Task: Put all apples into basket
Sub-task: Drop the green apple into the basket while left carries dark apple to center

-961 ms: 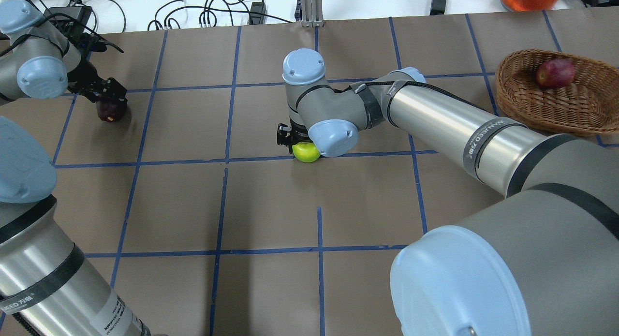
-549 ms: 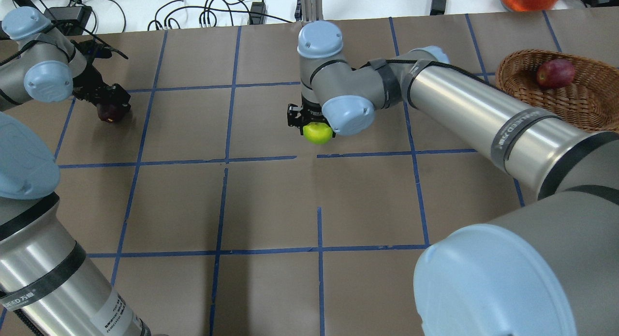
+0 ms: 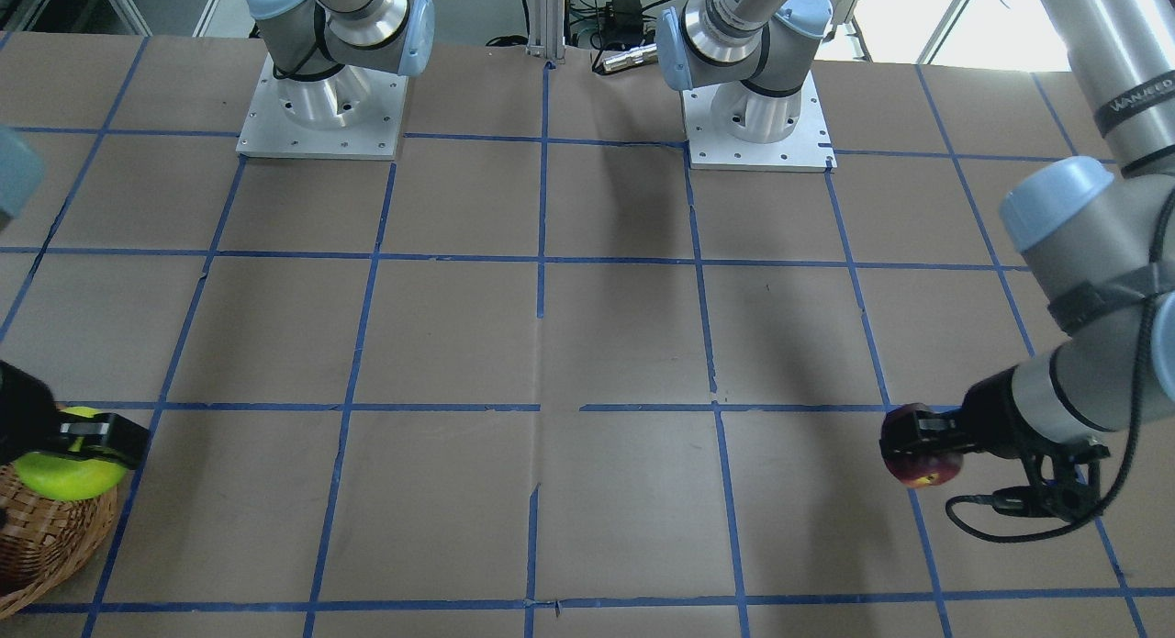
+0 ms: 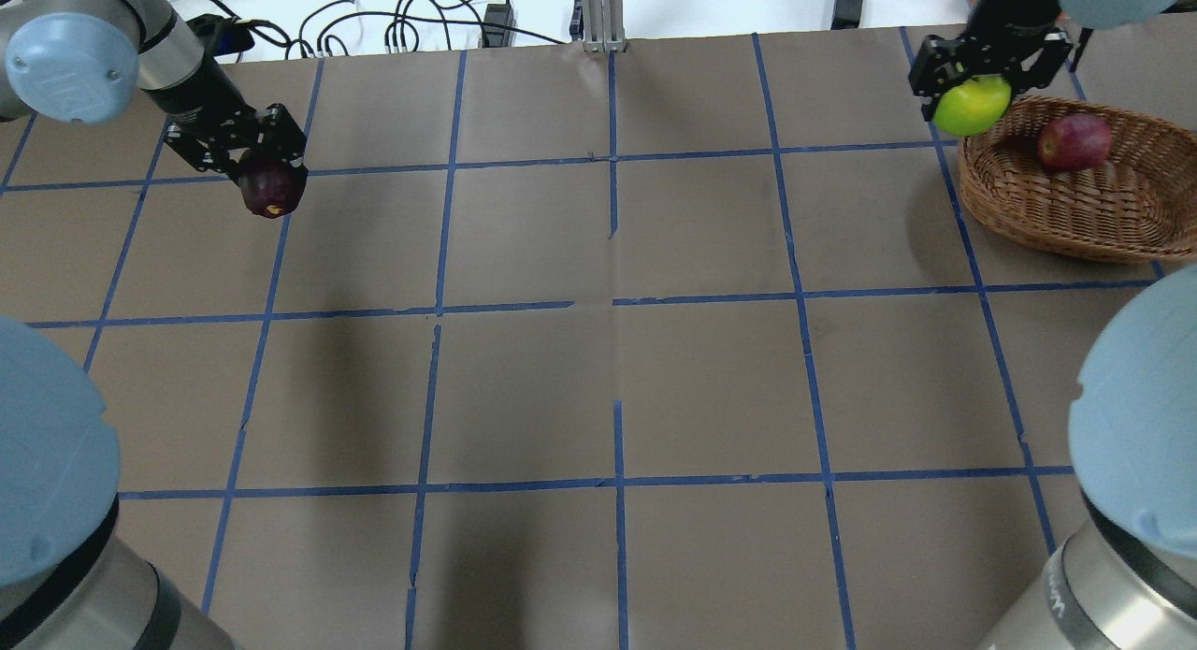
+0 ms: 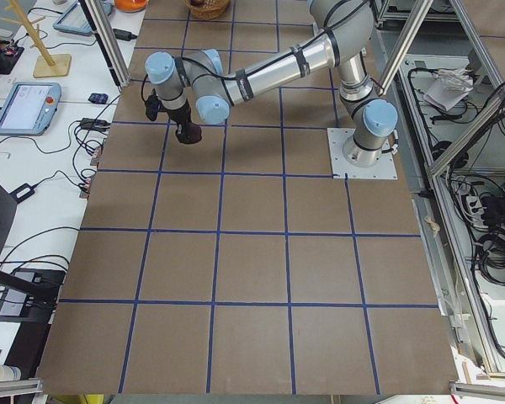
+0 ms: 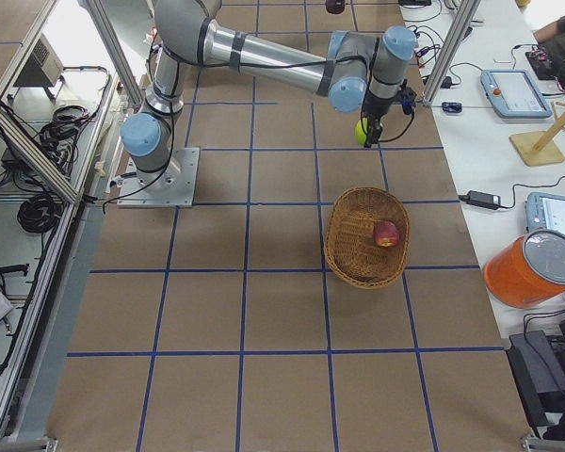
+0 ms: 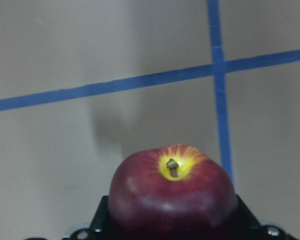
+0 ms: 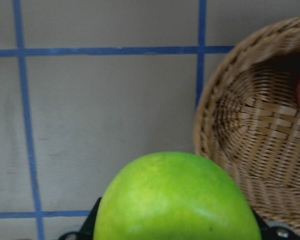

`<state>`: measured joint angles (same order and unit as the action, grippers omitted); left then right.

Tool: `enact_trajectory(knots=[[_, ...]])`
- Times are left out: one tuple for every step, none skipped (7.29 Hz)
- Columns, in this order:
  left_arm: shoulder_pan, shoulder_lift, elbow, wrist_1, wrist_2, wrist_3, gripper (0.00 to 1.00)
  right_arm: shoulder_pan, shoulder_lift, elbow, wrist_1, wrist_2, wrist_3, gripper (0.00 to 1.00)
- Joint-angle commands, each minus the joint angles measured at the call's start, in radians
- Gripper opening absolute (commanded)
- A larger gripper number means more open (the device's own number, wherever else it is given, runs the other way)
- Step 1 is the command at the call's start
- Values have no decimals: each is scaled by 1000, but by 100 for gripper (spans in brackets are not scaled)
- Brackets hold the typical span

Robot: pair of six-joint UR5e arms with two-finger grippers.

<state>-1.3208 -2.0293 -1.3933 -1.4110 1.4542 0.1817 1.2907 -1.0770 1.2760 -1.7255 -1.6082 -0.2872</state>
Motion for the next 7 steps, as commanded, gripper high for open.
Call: enact_trajectory(knots=[[-148, 73, -103, -6, -133, -331, 41, -128, 101, 2, -81, -4, -205, 0], [-243, 69, -136, 41, -173, -431, 41, -154, 139, 2, -127, -1, -205, 8], [-347, 39, -174, 205, -172, -629, 41, -162, 166, 2, -152, 8, -222, 34], [-438, 9, -241, 371, -161, -763, 42, -163, 184, 3, -207, 8, -227, 73], [-489, -21, -327, 524, -155, -790, 42, -163, 183, -10, -204, 5, -227, 100], [-509, -53, -401, 658, -131, -826, 45, -157, 171, -18, -200, -4, -221, 100], [-527, -67, -424, 684, -135, -853, 66, -145, 134, -18, -189, -7, -216, 100]])
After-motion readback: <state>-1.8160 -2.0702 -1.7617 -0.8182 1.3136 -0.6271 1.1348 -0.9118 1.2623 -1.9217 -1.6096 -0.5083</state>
